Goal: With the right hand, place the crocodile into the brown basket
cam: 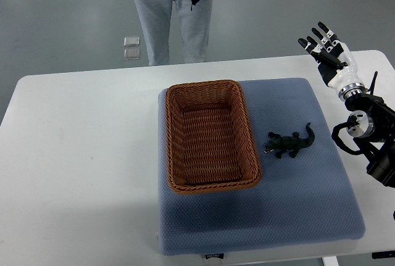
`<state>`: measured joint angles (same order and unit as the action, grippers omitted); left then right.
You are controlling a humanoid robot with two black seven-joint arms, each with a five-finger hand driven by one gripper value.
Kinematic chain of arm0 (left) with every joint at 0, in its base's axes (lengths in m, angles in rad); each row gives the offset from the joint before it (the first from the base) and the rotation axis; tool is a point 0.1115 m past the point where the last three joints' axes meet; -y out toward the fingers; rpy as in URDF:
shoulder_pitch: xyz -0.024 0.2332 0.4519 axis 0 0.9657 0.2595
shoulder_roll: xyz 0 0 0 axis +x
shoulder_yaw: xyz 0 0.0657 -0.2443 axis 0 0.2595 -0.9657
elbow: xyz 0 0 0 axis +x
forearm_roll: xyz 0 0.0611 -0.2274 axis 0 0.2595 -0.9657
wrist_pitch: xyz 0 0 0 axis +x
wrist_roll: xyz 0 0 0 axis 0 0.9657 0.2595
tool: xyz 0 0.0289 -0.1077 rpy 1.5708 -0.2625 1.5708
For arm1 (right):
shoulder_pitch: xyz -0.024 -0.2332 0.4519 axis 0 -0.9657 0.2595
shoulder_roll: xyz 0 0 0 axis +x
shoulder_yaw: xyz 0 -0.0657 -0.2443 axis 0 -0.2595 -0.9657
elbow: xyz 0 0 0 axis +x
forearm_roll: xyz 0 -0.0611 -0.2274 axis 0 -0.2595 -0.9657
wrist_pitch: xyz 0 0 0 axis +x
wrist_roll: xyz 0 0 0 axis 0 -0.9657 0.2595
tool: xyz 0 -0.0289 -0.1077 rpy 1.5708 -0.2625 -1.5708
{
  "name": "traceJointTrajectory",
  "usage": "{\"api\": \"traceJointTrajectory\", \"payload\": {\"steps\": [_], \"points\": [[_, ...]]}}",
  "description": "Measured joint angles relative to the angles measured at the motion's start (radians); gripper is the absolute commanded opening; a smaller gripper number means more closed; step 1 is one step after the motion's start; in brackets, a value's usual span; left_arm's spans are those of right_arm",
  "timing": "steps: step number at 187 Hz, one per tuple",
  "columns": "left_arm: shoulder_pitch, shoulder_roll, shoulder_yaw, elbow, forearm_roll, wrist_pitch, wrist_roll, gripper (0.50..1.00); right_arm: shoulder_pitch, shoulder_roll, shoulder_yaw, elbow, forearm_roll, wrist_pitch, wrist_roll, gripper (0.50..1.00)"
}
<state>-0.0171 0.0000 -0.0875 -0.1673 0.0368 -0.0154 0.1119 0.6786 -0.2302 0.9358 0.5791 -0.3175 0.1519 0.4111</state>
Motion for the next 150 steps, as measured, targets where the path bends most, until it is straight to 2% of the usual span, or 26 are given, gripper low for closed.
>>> {"api": "traceJointTrajectory", "payload": {"steps": [150], "points": [[0.0,0.0,-0.001,0.002,0.0,0.006,0.0,1.0,0.004,-0.001,0.0,-0.001,0.0,0.002,0.0,0.928]]}}
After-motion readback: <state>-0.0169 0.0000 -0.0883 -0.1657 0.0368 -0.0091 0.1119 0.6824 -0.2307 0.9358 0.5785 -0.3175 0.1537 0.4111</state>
